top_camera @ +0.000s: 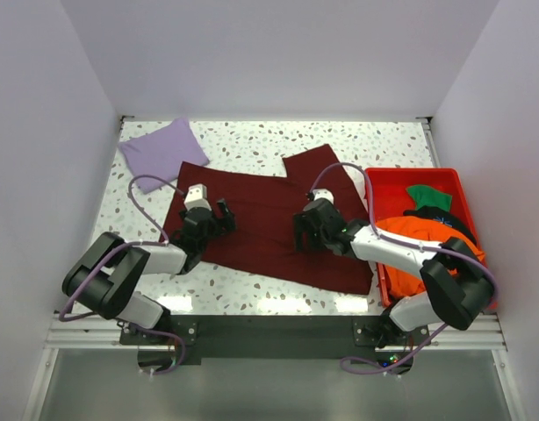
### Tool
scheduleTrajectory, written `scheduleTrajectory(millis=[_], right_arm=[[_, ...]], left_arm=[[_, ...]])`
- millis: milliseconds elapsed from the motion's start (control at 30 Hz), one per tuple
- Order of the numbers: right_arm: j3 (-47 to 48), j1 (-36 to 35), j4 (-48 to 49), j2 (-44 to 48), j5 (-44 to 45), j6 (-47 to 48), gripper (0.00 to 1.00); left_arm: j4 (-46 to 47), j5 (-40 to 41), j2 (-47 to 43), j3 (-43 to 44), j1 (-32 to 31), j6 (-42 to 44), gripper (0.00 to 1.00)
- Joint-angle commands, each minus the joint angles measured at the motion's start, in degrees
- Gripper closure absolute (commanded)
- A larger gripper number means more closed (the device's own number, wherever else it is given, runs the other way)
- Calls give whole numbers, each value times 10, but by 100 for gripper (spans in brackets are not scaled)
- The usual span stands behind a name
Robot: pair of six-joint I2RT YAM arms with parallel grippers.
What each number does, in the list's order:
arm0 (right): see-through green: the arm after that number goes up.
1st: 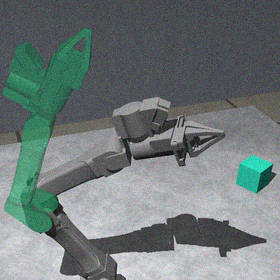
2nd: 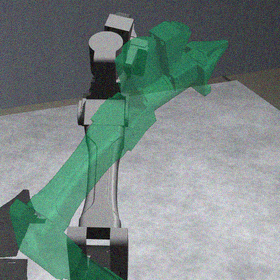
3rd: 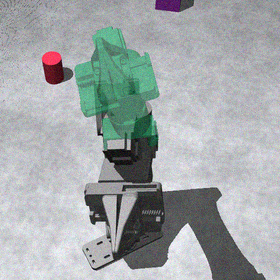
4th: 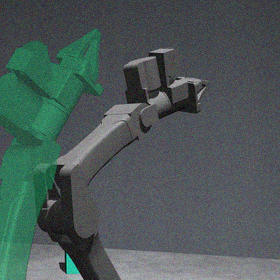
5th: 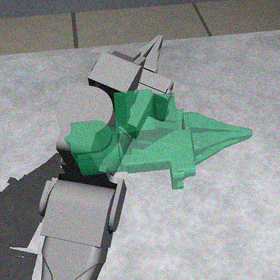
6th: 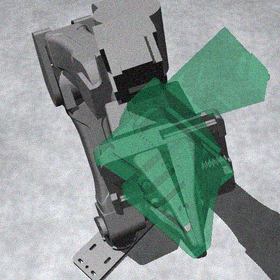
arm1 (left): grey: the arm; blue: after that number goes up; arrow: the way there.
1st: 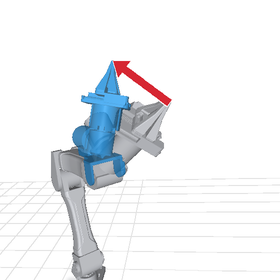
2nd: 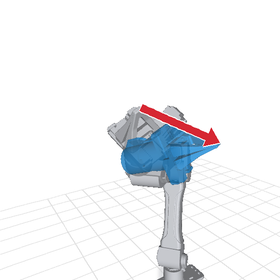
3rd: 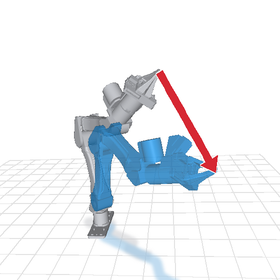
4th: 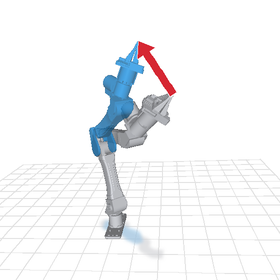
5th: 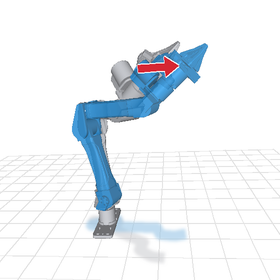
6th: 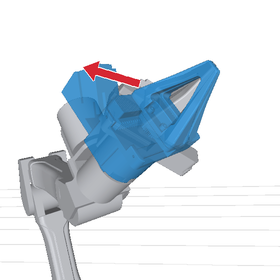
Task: Fold and stack the t-shirts
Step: Fold the tshirt
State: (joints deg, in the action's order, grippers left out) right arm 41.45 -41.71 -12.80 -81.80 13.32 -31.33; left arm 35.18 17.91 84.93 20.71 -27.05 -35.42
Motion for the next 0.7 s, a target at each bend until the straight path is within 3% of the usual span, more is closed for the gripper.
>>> scheduleTrajectory(millis=[0, 667], right_arm=[[34, -4, 19, -5, -14, 14, 16], [16, -8, 55, -15, -9, 13, 16]], left_arm=[[24, 12, 11, -20, -6, -12, 3], [-217, 186, -78, -64, -180, -191, 2]])
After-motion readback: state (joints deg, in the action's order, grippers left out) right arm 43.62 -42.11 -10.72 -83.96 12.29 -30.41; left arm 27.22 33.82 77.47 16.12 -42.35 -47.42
